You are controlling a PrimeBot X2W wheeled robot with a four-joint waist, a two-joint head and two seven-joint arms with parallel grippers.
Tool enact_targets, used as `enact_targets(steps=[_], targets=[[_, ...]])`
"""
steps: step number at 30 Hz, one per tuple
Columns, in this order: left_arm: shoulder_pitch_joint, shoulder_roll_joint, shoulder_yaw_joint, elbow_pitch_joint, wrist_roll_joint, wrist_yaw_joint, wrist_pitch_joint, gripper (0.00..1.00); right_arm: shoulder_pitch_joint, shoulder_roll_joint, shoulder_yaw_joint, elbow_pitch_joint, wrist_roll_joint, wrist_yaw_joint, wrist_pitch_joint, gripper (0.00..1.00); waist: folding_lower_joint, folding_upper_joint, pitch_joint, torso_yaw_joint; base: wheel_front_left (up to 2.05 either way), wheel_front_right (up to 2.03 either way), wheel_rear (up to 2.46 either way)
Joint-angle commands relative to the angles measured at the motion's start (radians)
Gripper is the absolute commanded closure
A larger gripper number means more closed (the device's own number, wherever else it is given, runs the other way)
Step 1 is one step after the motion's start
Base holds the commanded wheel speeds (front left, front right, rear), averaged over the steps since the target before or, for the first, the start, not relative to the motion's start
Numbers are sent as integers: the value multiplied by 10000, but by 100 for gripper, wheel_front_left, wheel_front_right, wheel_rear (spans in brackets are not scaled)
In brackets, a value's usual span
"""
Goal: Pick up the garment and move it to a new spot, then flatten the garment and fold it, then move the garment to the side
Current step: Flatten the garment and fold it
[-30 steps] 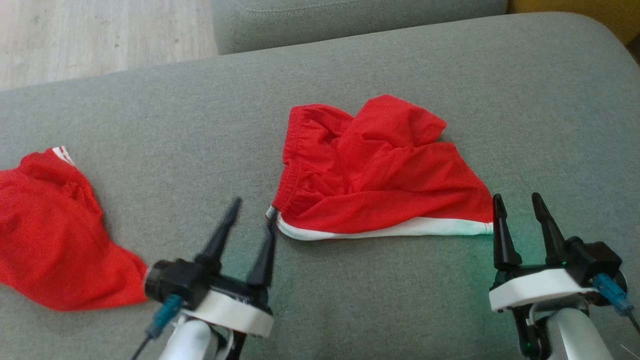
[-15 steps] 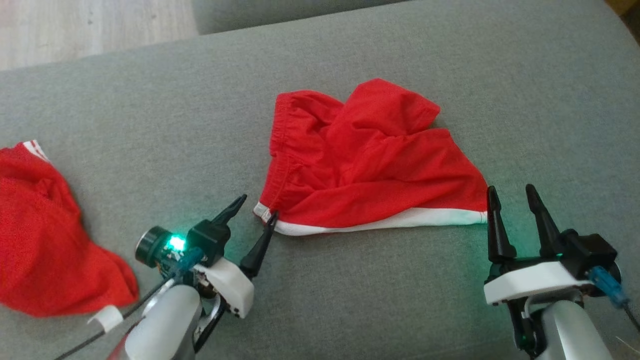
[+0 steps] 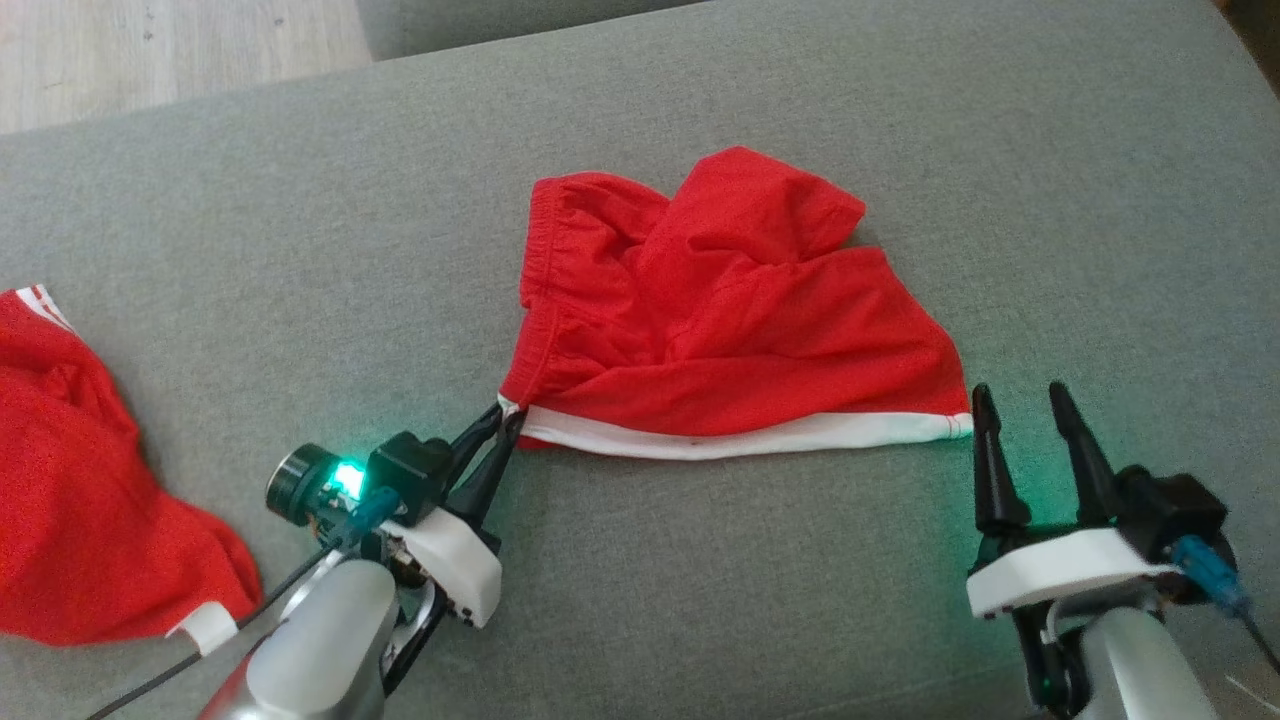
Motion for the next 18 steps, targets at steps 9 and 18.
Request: enact_targets(steps=[9,18], targets=[[-341,113,409,-696,-286,169,-505,100,-637,-41,316,1590,-255,65,-104,0,0,0,-127,127,0,0,0],[-275,56,311,-970,-360,287,-469,100,-1447,-41,480,2983,-734,65,58,0,0,0,-114,314,0,0,0]])
